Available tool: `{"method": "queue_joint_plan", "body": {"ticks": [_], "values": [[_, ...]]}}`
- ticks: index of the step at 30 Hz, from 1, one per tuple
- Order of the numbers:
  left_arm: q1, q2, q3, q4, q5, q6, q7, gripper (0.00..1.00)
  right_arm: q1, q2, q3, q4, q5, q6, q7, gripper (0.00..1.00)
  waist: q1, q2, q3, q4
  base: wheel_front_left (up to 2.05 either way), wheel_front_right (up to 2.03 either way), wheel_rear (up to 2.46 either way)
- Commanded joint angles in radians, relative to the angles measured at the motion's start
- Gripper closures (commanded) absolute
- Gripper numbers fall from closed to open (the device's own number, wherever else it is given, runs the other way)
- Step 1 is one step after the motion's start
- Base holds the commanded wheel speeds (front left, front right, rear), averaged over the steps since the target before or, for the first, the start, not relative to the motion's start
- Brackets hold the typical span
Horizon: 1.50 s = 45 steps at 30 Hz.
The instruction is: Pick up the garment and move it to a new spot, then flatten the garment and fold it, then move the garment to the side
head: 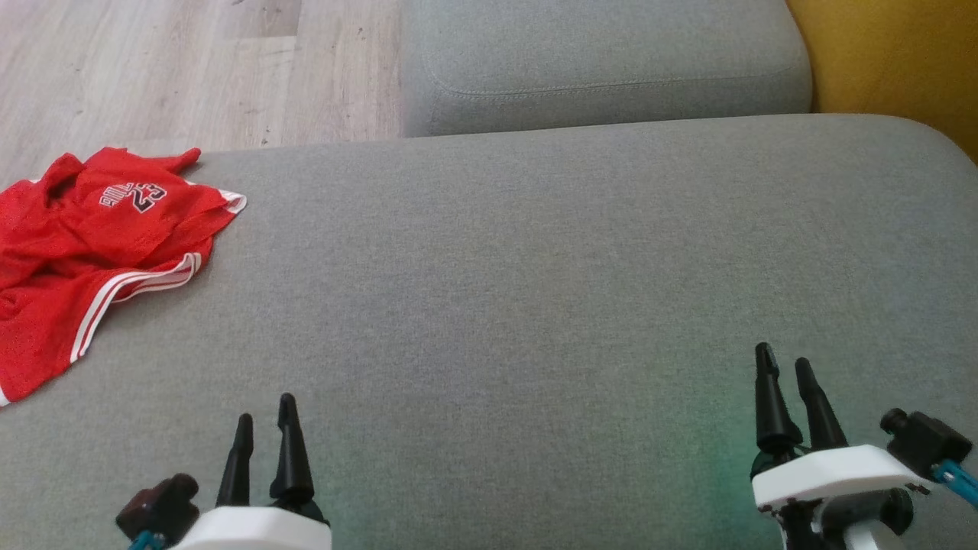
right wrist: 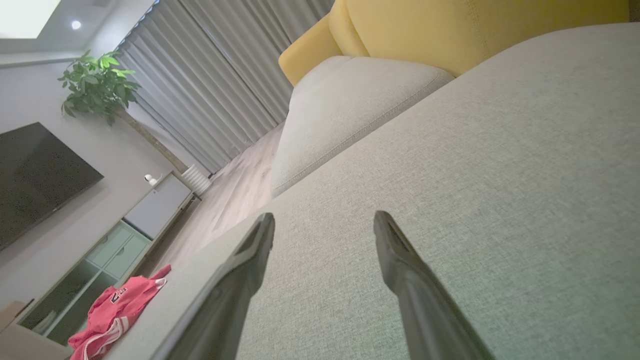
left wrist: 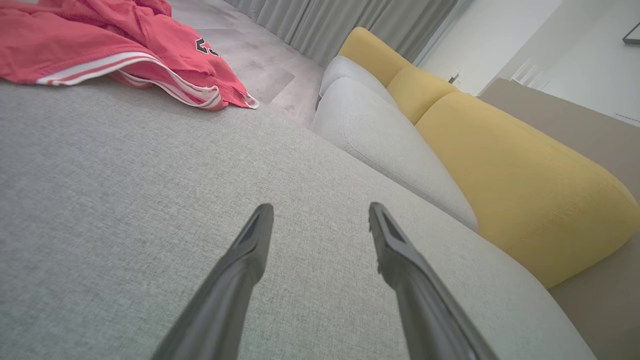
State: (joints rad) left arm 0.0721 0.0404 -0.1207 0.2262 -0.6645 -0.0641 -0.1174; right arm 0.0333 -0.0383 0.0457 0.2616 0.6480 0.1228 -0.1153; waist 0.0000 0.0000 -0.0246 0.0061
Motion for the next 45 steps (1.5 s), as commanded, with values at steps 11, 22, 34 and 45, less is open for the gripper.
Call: {"method": "queue_joint_plan", "body": {"ticks": [11,22,34,45], "values": [[-0.019,0.008,0.002,-0.007,0.144,0.016,-0.043,0.00,-0.030,-0.009,0.043,-0.032,-0.155,0.006,-0.045,0.00,0.0001,0.0000,-0.005,0.003,0.00,0.00,0.00],[-0.007,0.008,-0.005,0.000,0.256,0.034,-0.075,0.00,-0.032,-0.010,0.066,-0.024,-0.293,0.006,-0.077,0.00,0.0000,0.0000,-0.011,0.003,0.00,0.00,0.00],[-0.001,0.009,-0.021,0.025,0.372,0.046,-0.110,0.00,-0.034,-0.011,0.096,0.003,-0.445,0.007,-0.112,0.00,0.0000,0.0000,-0.011,0.003,0.00,0.00,0.00],[0.002,0.010,-0.013,0.047,0.445,0.073,-0.140,0.00,-0.039,-0.012,0.112,0.010,-0.567,0.008,-0.142,0.00,0.0000,0.0000,-0.010,0.005,0.00,0.00,0.00]]}}
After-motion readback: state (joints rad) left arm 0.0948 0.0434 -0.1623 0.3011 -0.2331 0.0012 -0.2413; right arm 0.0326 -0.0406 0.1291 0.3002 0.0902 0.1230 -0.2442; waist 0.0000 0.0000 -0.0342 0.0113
